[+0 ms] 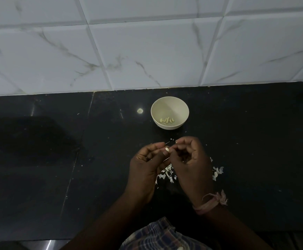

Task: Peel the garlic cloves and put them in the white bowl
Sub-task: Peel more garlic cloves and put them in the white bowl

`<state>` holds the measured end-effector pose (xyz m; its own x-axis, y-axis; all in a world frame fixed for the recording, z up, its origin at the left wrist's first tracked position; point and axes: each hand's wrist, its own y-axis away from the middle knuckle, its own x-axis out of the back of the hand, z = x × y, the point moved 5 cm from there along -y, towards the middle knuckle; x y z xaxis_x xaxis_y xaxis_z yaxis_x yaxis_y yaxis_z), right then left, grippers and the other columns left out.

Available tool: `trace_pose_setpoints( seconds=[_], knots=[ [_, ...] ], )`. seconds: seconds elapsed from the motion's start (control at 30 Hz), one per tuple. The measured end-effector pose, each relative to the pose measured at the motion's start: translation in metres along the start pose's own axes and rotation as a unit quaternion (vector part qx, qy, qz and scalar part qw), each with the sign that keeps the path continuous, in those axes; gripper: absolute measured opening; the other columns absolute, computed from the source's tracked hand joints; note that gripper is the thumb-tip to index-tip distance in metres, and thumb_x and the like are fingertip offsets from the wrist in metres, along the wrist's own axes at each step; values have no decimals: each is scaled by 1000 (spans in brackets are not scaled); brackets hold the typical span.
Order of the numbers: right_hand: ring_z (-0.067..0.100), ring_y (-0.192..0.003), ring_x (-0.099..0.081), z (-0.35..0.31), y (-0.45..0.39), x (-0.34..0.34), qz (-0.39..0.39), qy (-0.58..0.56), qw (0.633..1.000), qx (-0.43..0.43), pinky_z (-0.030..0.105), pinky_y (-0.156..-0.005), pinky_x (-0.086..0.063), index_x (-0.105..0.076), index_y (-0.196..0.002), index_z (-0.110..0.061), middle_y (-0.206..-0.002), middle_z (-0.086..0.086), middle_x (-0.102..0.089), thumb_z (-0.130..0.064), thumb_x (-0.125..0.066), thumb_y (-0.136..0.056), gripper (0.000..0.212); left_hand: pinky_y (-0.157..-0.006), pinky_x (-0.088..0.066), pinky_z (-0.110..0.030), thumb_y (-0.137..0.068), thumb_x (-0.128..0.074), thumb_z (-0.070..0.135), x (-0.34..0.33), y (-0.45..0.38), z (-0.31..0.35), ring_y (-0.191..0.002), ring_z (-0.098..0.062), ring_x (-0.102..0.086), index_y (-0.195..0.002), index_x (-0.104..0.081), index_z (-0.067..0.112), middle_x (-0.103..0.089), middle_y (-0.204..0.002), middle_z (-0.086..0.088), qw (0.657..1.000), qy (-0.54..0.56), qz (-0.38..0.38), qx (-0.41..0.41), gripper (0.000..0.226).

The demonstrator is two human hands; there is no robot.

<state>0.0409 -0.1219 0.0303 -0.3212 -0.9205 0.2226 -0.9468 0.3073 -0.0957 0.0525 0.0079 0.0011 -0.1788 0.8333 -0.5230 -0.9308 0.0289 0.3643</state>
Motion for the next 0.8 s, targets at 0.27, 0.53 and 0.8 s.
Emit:
trace_pose_setpoints(
  seconds=[0.27, 0.53, 0.8],
  knots=[
    [12, -73, -67, -4, -5, 0, -17, 50, 998, 39, 34, -67, -57, -52, -89, -27, -83, -6, -67, -9, -76, -83, 31, -78, -61, -33, -87, -72, -1, 4, 1, 9, -93, -33, -75, -103, -74, 3, -76, -98, -21, 992, -114, 0, -55, 17],
    [9, -67, -66, -1, -10, 1, -38, 79, 996, 23, 36, -64, -55, -46, -88, -27, -78, -6, -65, -6, -72, -82, 34, -82, -61, -37, -89, -71, -3, 2, 1, 13, -93, -35, -76, -99, -75, 5, -78, -94, -16, 980, -184, -15, -72, 14],
    [19, -71, -65, 5, -12, -2, -37, 19, 998, -45, 36, -66, -56, -41, -89, -28, -85, 11, -65, -5, -71, -83, 38, -79, -61, -32, -90, -67, -6, 0, 1, 8, -98, -34, -75, -114, -69, -1, -76, -103, -21, 994, -99, -40, -29, 25]
  ],
)
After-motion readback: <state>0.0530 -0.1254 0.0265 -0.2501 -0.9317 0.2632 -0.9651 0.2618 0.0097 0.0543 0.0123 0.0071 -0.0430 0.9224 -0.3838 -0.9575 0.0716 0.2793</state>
